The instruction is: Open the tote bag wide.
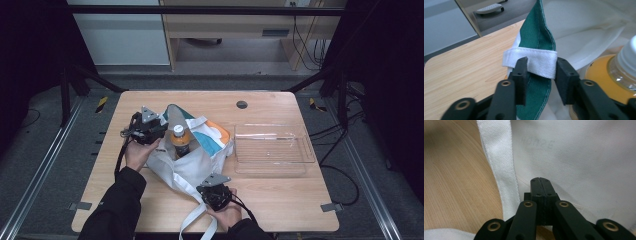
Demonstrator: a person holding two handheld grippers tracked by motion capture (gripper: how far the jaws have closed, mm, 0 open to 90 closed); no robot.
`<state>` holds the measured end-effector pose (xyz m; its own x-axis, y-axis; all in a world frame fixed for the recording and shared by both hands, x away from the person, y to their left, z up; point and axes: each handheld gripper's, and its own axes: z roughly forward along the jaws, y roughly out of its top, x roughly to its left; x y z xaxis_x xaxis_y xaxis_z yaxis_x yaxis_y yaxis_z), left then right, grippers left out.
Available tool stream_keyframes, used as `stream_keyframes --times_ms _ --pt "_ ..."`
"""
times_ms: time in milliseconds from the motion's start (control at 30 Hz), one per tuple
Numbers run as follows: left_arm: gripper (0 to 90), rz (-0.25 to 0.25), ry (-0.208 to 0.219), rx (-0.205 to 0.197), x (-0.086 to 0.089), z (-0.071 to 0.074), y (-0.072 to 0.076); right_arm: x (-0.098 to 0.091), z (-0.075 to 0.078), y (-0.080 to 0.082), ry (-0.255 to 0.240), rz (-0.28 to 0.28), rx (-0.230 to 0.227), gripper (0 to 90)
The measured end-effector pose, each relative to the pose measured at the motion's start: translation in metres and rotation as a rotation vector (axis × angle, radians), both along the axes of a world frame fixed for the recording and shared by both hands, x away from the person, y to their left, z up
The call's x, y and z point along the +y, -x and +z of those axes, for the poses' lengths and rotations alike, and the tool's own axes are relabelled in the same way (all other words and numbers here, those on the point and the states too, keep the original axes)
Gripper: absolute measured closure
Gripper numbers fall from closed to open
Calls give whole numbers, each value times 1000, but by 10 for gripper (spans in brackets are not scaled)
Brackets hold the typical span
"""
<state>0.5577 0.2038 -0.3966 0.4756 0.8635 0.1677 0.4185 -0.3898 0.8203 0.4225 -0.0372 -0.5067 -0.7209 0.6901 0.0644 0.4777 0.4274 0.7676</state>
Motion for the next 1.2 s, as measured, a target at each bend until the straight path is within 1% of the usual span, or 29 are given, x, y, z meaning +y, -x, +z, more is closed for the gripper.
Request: stream_keyframes --times_ms 67,133,167,200,233,300,367,400,433,533,633,700,733,867,933,1100,1200 --pt "696 6 -10 -1 -2 -2 -2 0 0 0 0 0 1 900" --pt "749 21 -11 4 -4 -3 -5 0 0 0 0 0 0 900" --pt "778 21 -11 4 -4 -3 -5 0 0 0 0 0 0 900" --pt "778 28 -14 9 -4 -3 -7 0 0 0 0 -3 0 900" --pt "804 32 -12 15 -5 -3 -8 0 0 0 1 -2 -2 900" --pt "821 42 -4 32 -4 -3 -12 1 0 0 -1 -3 2 900" --pt "825 45 0 33 -3 -2 -13 1 0 0 0 -4 2 900" --pt "826 51 13 40 -4 1 -16 1 0 0 3 -2 -2 900" --pt "827 52 17 42 -4 1 -17 1 0 0 4 -3 -2 900" --pt "827 58 16 48 -9 0 -21 1 0 -1 3 -1 -2 900" --pt "827 66 26 64 -11 -4 -26 1 0 -1 3 0 -4 900" --pt "827 71 42 84 -12 -9 -30 1 0 -1 5 2 -5 900" --pt "827 72 43 96 -12 -13 -32 1 0 -1 5 2 -5 900" --pt "827 77 44 114 -13 -24 -36 2 0 -1 4 4 -6 900" --pt "827 79 45 122 -13 -27 -38 2 0 0 4 2 -5 900" --pt "826 74 57 150 -11 -33 -40 2 0 0 6 0 -4 900" --pt "822 71 53 148 -11 -33 -40 3 0 0 3 1 3 900"
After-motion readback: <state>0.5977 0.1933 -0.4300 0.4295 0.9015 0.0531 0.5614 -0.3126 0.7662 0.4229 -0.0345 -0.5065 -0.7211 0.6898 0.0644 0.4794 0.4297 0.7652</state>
